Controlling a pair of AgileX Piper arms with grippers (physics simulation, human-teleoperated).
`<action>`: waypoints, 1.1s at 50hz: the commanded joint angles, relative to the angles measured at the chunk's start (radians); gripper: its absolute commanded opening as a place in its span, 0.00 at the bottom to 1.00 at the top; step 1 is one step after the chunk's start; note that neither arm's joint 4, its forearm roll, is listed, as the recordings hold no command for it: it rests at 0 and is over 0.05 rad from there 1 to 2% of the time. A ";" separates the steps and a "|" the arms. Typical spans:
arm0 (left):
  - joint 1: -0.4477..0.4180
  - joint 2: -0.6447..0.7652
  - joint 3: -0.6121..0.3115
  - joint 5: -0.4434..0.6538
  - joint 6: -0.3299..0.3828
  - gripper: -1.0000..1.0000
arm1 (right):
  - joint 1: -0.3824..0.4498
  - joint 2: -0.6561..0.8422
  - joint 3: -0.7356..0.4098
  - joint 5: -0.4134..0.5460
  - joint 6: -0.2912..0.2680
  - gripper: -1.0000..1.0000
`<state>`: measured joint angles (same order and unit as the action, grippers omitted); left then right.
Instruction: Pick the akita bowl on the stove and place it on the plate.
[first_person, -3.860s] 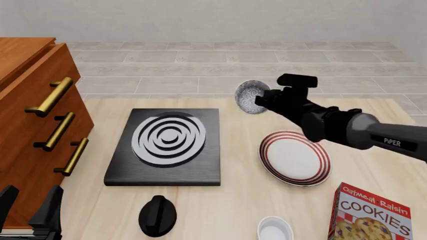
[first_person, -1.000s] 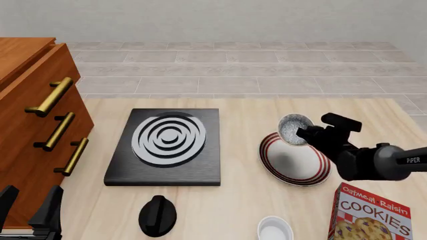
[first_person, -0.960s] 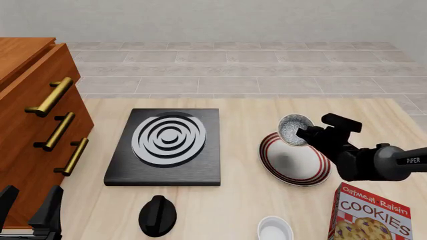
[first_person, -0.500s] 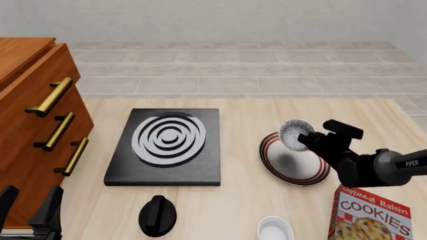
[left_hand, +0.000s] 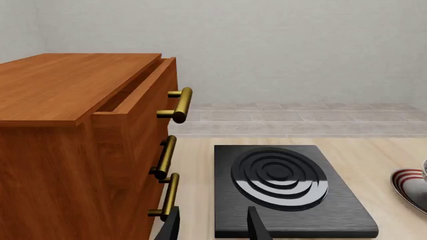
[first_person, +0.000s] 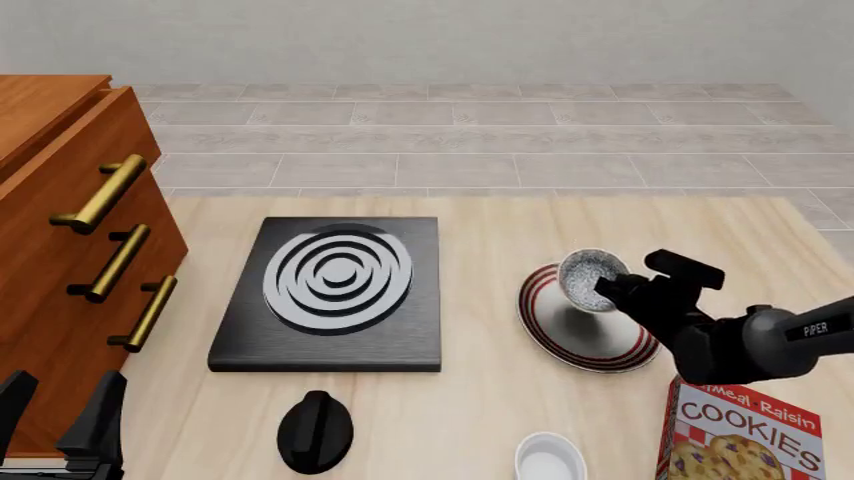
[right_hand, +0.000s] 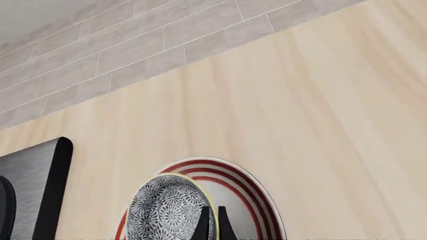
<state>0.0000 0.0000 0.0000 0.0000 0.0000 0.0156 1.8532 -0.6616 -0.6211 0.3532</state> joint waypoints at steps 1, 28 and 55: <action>0.000 0.000 0.000 0.000 0.000 1.00 | -0.002 0.008 -0.004 -0.004 0.005 0.00; 0.000 0.000 0.000 0.000 0.000 1.00 | 0.000 0.051 0.007 -0.037 -0.001 0.00; 0.000 0.000 0.000 0.000 0.000 1.00 | -0.020 -0.137 0.023 0.041 -0.073 1.00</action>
<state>0.0000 0.0000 0.0000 0.0000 0.0000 0.0055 1.8252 -0.6469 -0.6218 0.3248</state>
